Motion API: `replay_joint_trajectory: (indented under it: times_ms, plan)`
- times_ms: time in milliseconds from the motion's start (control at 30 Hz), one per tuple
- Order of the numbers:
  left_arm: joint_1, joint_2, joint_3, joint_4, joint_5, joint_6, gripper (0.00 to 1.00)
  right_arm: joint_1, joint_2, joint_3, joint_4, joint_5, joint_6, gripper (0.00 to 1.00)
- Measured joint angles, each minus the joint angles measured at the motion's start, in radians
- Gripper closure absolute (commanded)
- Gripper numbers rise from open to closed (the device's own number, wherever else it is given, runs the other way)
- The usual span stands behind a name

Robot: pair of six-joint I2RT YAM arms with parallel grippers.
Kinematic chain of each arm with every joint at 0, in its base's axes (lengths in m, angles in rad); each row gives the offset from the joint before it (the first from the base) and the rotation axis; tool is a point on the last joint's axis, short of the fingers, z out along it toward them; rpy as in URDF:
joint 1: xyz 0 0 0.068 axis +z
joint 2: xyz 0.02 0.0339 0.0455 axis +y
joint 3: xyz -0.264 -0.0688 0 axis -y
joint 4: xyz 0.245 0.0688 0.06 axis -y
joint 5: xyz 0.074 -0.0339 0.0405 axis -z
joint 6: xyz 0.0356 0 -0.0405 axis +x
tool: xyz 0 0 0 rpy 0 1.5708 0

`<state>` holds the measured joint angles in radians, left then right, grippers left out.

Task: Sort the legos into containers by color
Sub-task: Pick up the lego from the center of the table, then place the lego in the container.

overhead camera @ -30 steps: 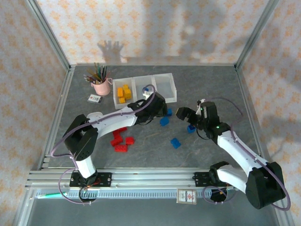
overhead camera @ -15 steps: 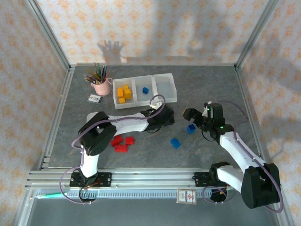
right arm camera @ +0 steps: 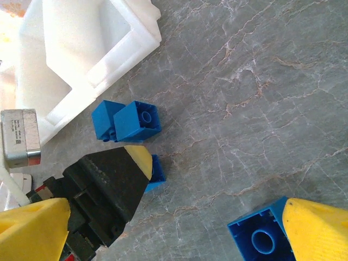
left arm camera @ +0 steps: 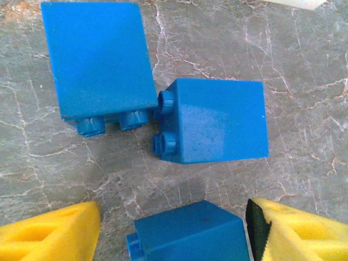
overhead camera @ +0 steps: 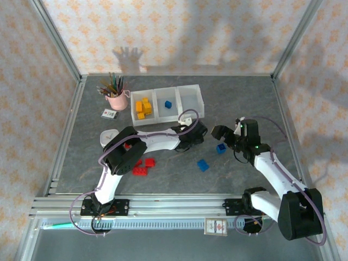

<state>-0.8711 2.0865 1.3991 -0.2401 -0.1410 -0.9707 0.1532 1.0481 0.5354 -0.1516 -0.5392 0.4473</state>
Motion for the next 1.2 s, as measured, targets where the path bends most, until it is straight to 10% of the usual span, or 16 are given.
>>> replay_joint_trajectory:
  times_ms: [567, 1200]
  plan:
    - [0.000, 0.006, 0.016, -0.026, -0.024, 0.003, 0.64, 0.000, 0.008, -0.001, -0.005, -0.039, -0.016, 0.00]
    - [0.082, -0.329, -0.027, -0.101, -0.183, 0.154, 0.66, 0.139, 0.005, 0.059, -0.045, -0.042, -0.032, 0.00]
